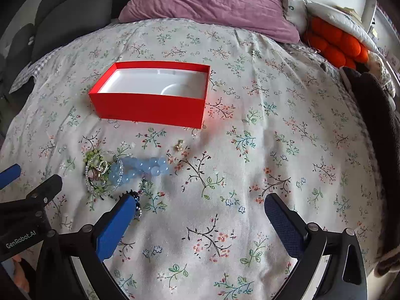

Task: Organize jewelry
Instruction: 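Move both grippers open toward the tangled jewelry pile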

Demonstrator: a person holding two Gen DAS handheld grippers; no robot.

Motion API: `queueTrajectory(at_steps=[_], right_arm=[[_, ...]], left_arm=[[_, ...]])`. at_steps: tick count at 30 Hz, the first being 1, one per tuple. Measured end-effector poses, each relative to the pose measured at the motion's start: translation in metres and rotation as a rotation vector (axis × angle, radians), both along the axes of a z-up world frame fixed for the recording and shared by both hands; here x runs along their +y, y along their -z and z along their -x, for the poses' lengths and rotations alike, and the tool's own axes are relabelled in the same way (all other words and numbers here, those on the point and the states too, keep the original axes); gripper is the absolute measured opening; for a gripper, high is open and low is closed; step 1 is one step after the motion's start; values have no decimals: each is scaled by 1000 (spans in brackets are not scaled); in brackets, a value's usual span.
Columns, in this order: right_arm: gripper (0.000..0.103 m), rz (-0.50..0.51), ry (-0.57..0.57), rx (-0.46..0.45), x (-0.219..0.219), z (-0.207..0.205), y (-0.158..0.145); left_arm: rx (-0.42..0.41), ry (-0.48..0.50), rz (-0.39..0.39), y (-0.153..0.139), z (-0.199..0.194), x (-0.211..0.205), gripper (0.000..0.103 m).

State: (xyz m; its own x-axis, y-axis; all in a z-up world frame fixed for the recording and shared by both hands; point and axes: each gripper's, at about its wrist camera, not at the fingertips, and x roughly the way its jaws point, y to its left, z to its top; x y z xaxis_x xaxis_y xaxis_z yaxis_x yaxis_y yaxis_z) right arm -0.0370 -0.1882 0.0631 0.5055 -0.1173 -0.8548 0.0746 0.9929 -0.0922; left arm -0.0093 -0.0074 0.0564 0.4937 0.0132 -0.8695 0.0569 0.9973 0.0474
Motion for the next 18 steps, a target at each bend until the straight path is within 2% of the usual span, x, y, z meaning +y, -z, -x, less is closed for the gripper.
queueTrajectory(at_steps=[4,18], right_arm=[[103,-15,-12,6,2,2,-4],[103,-48,-20,29,3,-3,-6]], left_arm=[[53,9,8,1,-2,1,103],[102,28,6,6,-4,-4,103]])
